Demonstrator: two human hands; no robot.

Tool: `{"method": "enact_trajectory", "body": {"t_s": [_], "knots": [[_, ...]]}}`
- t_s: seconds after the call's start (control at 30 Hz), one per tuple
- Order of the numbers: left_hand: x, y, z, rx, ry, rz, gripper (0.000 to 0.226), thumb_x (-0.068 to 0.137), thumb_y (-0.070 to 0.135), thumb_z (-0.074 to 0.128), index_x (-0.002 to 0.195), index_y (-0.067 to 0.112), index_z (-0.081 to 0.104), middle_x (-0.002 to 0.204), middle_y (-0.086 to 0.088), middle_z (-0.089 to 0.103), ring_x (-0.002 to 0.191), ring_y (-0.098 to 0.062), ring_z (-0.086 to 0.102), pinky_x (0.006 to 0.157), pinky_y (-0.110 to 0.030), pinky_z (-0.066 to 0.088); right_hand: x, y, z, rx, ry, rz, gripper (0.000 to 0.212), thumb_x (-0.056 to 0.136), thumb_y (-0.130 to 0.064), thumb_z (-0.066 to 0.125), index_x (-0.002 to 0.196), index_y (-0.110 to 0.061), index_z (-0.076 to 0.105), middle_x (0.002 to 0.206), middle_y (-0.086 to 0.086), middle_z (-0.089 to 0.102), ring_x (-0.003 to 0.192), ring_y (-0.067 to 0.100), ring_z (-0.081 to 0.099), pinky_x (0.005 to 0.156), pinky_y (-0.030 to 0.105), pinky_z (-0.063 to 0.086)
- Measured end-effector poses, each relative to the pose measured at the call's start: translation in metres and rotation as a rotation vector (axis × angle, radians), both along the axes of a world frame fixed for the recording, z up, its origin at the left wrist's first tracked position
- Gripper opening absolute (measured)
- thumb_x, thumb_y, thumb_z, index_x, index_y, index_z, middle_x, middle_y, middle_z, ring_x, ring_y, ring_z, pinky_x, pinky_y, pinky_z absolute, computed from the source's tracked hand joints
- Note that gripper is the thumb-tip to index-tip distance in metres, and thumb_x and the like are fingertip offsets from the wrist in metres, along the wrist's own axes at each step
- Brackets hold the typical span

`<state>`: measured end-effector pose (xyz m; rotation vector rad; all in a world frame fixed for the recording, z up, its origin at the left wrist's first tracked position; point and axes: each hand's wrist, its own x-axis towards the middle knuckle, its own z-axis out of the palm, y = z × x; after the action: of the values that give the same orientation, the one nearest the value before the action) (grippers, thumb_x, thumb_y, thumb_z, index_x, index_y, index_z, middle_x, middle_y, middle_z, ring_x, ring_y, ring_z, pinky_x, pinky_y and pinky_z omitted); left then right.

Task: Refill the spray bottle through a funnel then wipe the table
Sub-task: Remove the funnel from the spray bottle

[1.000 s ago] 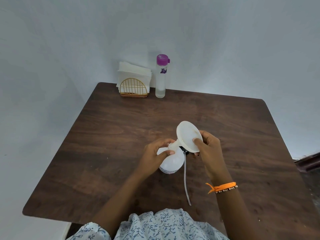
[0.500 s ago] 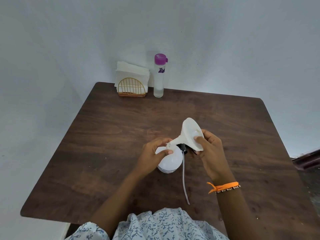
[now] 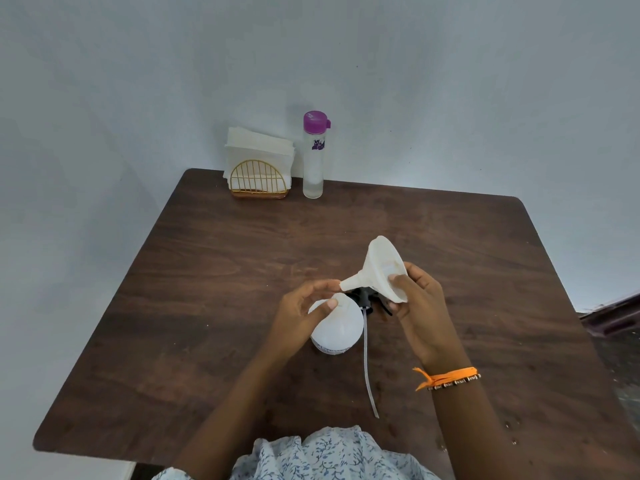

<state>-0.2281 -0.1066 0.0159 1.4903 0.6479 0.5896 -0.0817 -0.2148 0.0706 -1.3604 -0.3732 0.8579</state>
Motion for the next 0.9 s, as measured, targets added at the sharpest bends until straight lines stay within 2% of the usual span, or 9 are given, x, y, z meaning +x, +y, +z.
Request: {"method": "enact_trajectory", "body": {"t_s": [0.1,0.2,0.33,0.43,0.5,0.57,0.63,0.7,0.9], "knots": [[0.006,0.010,0.003,-0.024,0.013,0.090,0.017,0.092,0.014,0.058,0.103,0.020,0.069,0.103,0.007,0.071,0.098,-0.009,0.065,0.083,-0.017,0.050,0.005,0.012,0.001,0.009,0.015,-0.022,0.022,0.093,-0.003,0.047,0.101,-0.013,0.064,0.100,0.007,0.066,0.085,0.015,0.061,0.057,0.020,0.050],[0.019,0.024,0.002,-0.028,0.069,0.177,0.018,0.094,0.015,0.053,0.096,0.024,0.069,0.097,0.007,0.071,0.090,-0.009,0.066,0.078,-0.018,0.050,0.012,0.031,-0.001,-0.043,-0.069,-0.048,0.018,0.092,-0.006,0.051,0.105,-0.013,0.062,0.107,0.006,0.065,0.095,0.018,0.061,0.064,0.024,0.054],[0.040,0.050,-0.001,-0.070,0.148,0.223,0.021,0.094,0.014,0.053,0.091,0.029,0.067,0.093,0.008,0.069,0.083,-0.006,0.066,0.080,-0.022,0.052,0.035,0.068,-0.009,-0.139,-0.248,-0.121,0.020,0.087,-0.001,0.056,0.099,-0.016,0.059,0.103,0.004,0.065,0.092,0.015,0.060,0.066,0.028,0.054],[0.061,0.070,-0.005,-0.108,0.200,0.235,0.020,0.094,0.016,0.054,0.090,0.033,0.065,0.094,0.008,0.067,0.087,-0.007,0.065,0.081,-0.023,0.051,0.057,0.104,-0.022,-0.238,-0.466,-0.165,0.020,0.083,0.000,0.058,0.094,-0.016,0.057,0.090,-0.005,0.061,0.081,0.005,0.056,0.056,0.008,0.047],[0.076,0.084,-0.010,-0.120,0.226,0.242,0.020,0.094,0.017,0.054,0.090,0.034,0.064,0.093,0.010,0.066,0.089,-0.008,0.064,0.081,-0.023,0.051,0.070,0.128,-0.035,-0.271,-0.545,-0.202,0.018,0.081,0.002,0.057,0.088,-0.015,0.056,0.081,-0.008,0.058,0.073,0.005,0.054,0.053,0.004,0.043],[0.091,0.097,-0.016,-0.114,0.255,0.233,0.018,0.093,0.016,0.054,0.092,0.032,0.063,0.092,0.009,0.065,0.090,-0.009,0.063,0.078,-0.020,0.048,0.085,0.151,-0.052,-0.316,-0.571,-0.243,0.016,0.079,0.002,0.055,0.083,-0.013,0.057,0.078,-0.004,0.059,0.072,0.012,0.055,0.058,0.012,0.045],[0.104,0.108,-0.022,-0.095,0.281,0.221,0.019,0.092,0.014,0.053,0.095,0.030,0.062,0.095,0.007,0.065,0.090,-0.010,0.062,0.073,-0.018,0.045,0.099,0.171,-0.068,-0.353,-0.593,-0.254,0.014,0.078,0.002,0.054,0.081,-0.011,0.057,0.082,0.002,0.062,0.076,0.019,0.058,0.065,0.027,0.049],[0.113,0.118,-0.030,-0.068,0.297,0.204,0.021,0.091,0.011,0.054,0.094,0.030,0.061,0.095,0.007,0.064,0.089,-0.011,0.062,0.074,-0.017,0.044,0.114,0.188,-0.081,-0.380,-0.642,-0.256,0.012,0.077,0.001,0.056,0.082,-0.010,0.058,0.087,0.005,0.063,0.079,0.020,0.058,0.069,0.033,0.049],[0.125,0.139,-0.049,-0.069,0.363,0.196,0.021,0.092,0.013,0.055,0.093,0.034,0.059,0.094,0.009,0.063,0.087,-0.010,0.061,0.074,-0.018,0.044,0.144,0.229,-0.099,-0.368,-0.771,-0.255,0.013,0.076,0.002,0.055,0.082,-0.010,0.057,0.090,0.005,0.061,0.078,0.014,0.052,0.066,0.022,0.038]]}}
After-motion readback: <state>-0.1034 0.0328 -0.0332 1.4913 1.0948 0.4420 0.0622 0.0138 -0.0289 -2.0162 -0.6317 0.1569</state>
